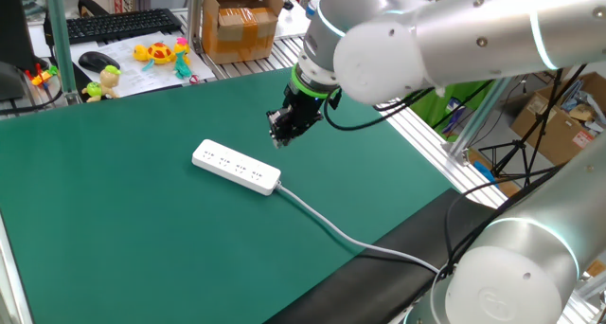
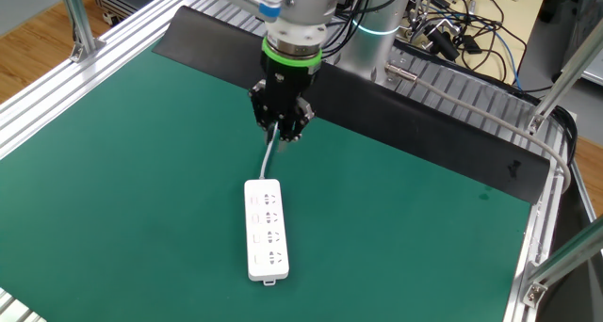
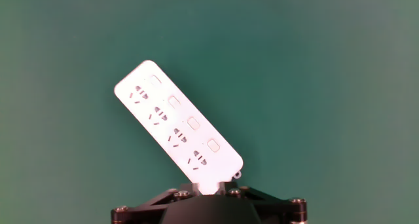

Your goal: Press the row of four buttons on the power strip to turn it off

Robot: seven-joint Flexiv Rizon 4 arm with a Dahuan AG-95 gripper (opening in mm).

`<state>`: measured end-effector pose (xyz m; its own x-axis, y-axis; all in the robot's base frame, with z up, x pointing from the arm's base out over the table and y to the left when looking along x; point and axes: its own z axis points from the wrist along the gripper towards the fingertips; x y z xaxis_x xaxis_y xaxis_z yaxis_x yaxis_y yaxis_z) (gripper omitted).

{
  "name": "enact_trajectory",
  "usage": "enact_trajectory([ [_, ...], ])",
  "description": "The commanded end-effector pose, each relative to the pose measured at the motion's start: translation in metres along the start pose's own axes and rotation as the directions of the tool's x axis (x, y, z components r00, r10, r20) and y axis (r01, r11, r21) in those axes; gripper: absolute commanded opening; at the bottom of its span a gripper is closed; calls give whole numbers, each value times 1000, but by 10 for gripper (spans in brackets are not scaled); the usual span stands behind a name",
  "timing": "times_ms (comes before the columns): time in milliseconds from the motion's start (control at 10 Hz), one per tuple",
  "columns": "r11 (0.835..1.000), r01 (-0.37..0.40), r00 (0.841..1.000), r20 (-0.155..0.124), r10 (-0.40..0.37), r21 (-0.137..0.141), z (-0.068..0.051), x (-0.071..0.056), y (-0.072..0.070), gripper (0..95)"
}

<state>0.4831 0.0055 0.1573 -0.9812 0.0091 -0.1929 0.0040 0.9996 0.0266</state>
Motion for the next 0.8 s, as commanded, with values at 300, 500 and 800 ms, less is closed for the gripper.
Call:
enact_trajectory([
  [300,997,83,996,-43,-83,2,2,-8,1,0],
  [500,995,98,994,-50,-98,0,3,-18,0,0],
  [800,990,143,988,-64,-143,-2,5,-34,-2,0],
])
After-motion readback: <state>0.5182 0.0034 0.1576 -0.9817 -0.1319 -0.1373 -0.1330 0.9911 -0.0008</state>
